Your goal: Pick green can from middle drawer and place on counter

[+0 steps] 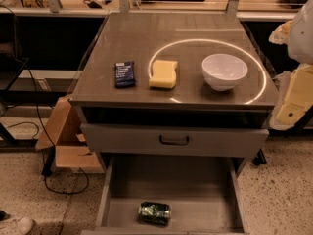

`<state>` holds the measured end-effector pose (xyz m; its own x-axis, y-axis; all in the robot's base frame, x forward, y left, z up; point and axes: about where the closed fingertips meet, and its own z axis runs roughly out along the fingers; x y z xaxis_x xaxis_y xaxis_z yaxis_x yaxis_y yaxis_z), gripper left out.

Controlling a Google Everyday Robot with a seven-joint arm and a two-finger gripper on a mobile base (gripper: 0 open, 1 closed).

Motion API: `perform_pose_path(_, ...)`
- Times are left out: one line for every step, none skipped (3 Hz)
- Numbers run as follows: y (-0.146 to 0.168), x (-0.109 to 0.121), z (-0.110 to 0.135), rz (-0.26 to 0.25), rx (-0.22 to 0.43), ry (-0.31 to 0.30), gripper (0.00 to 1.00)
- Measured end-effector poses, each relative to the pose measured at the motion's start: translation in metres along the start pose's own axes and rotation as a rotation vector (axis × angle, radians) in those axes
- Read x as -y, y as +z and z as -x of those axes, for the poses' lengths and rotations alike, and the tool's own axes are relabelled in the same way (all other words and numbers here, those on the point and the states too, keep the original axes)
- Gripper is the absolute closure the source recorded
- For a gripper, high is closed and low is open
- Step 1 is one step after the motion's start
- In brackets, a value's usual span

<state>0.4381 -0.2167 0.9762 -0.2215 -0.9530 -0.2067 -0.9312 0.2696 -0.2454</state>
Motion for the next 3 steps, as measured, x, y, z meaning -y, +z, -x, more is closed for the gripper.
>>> perform_pose_path(-0.001,0.0002,0.0008,-0.007,0.0,0.001,0.0)
perform_pose_path(-0.0001,-0.001,0.0021,-0.016,-0.007,0.011,0.0)
perform_pose_path(0.0046,-0.0072,0.003,-0.005,-0.012,0.011,0.0)
